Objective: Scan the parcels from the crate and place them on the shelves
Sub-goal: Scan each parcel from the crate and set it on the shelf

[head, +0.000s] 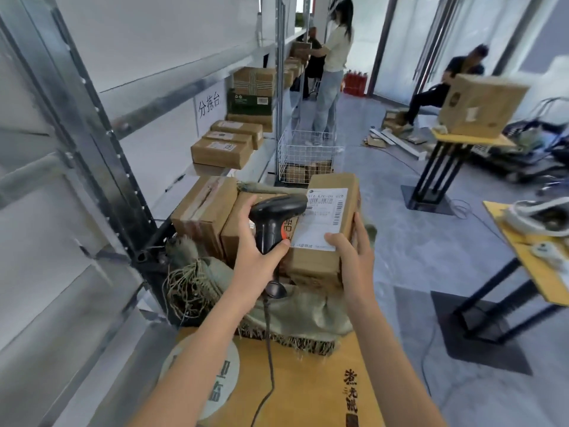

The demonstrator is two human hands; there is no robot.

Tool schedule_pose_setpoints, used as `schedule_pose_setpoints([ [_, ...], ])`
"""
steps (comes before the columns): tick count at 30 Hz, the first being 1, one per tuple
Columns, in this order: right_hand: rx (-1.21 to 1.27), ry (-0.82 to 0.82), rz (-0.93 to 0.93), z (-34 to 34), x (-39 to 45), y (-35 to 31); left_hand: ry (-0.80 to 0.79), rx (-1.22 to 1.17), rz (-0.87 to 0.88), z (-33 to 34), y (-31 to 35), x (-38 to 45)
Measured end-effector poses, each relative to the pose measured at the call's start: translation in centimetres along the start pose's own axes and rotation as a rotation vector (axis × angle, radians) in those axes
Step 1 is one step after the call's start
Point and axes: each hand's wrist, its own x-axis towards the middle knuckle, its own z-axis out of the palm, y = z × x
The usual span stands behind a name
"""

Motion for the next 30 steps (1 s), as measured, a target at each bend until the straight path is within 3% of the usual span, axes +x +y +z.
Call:
schedule_pose_setpoints([
  [7, -0.227, 0.036, 0.143, -0.1, 5.8, 0.7, -0.066, -0.054, -0.080, 2.1, -3.3, 4.7],
  [13, -0.615, 0.022, 0.037, 0.2, 8.0, 3.0, -0.127, -0.082, -0.156, 2.9, -5.9, 6.4],
  [15, -0.885, -0.004, -0.007, 0.2, 8.7, 4.1, -0.145, -0.110, -0.187, 3.0, -6.5, 6.8],
  [17, -1.340, -0.068, -0.052, 0.5, 9.2, 5.4, -0.155, -0.173, -0.227, 3.0, -6.8, 7.3],
  [19, -1.569, -0.148, -0.114, 1.2, 9.5, 6.9, -0.152, -0.200, -0.251, 2.9, -7.1, 7.9],
  [30, -1.620, -0.181, -0.094, 1.8, 14.0, 10.4, -0.038, -0.322, -0.393, -0.3, -10.0, 9.6],
])
